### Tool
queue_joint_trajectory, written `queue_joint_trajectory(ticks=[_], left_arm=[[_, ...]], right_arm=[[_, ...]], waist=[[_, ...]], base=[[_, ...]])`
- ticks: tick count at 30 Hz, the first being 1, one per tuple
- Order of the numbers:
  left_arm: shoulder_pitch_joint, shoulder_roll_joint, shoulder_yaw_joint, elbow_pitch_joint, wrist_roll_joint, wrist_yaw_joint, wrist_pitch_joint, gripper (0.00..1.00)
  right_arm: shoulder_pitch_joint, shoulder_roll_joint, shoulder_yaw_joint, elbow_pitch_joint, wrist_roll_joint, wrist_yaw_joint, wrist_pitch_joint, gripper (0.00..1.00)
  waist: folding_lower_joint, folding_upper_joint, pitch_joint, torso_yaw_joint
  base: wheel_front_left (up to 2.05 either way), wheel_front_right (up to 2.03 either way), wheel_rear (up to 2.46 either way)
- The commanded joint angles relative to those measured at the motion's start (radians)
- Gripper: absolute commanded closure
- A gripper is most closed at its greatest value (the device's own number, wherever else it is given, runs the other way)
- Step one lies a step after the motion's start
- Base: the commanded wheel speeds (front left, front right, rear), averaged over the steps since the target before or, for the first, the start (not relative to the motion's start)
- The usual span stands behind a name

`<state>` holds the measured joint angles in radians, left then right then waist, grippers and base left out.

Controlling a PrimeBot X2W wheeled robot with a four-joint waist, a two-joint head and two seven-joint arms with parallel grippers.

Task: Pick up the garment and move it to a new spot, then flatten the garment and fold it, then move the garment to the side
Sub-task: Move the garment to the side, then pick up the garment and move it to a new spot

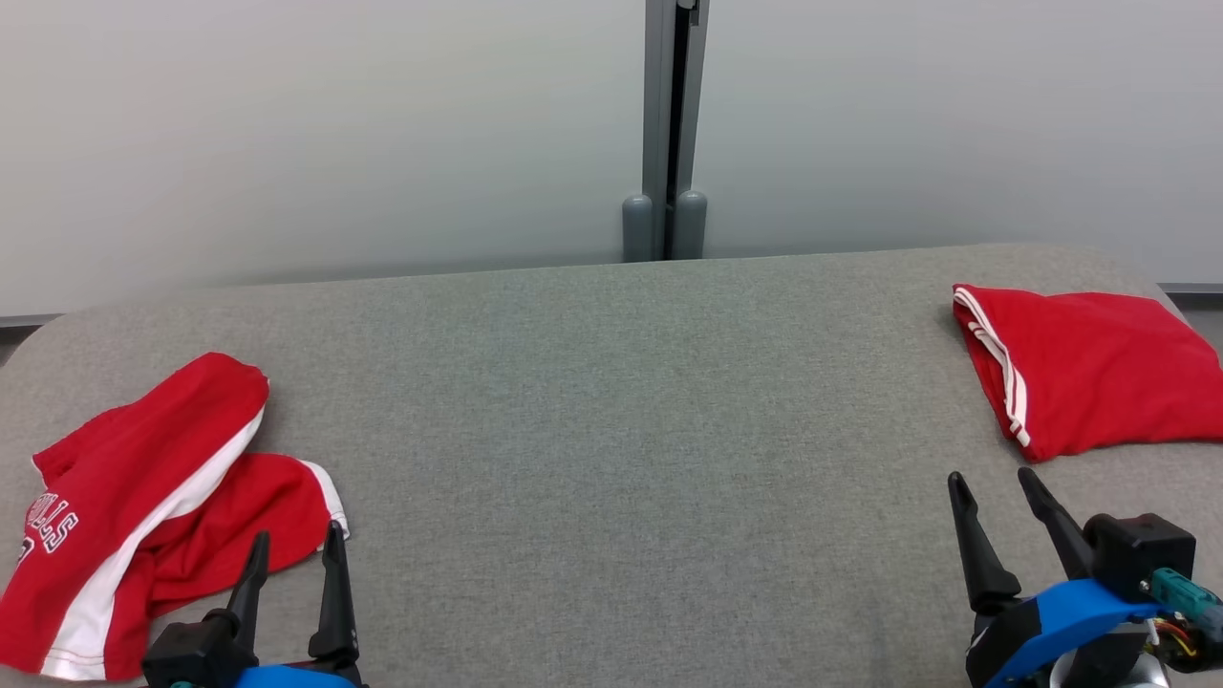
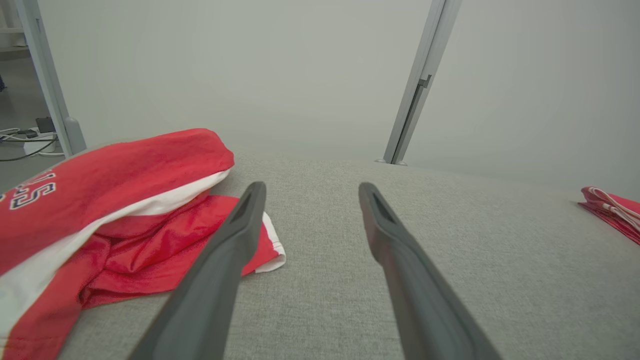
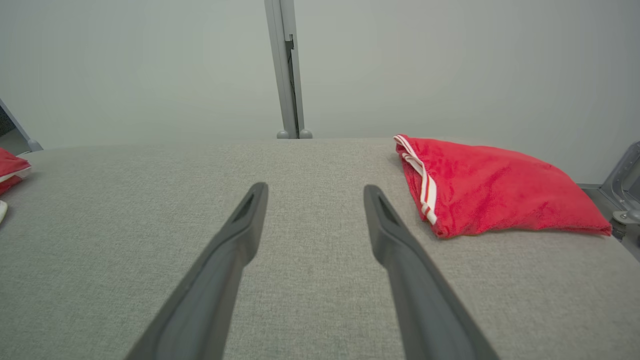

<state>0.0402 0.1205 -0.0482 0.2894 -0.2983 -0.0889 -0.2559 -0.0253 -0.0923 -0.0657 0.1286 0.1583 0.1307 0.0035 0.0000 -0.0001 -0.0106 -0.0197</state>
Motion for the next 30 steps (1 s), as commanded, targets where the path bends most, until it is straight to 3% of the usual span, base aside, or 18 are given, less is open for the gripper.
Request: queue_joint_trajectory(ticks=[1,10,17,30], left_arm=[[0.001,0.005,-0.004,0.005,-0.002,-0.003,0.003,0.0],[-0.021,0.014,-0.015,0.004,-0.002,0.007,0.015,0.0],[-0.013,0.021,-0.021,-0.015,-0.003,0.014,0.022,0.0],[0.023,0.035,-0.026,-0.069,-0.007,0.039,0.053,0.0]], right_arm=[[0.012,0.007,0.003,0.004,-0.007,0.0,0.0,0.0],[0.009,0.025,0.001,0.006,-0.037,0.0,-0.003,0.0],[0.023,0.031,-0.011,-0.006,-0.041,0.0,0.002,0.0],[0.052,0.037,0.008,-0.035,-0.041,0.0,0.018,0.0]], waist=[[0.0,0.0001,-0.003,-0.008],[0.0,0.0001,-0.004,-0.021],[0.0,0.0001,-0.004,0.008],[0.0,0.0001,-0.006,0.218]], base=[[0.0,0.0,0.0],[0.0,0.0,0.0],[0.0,0.0,0.0],[0.0,0.0,0.0]])
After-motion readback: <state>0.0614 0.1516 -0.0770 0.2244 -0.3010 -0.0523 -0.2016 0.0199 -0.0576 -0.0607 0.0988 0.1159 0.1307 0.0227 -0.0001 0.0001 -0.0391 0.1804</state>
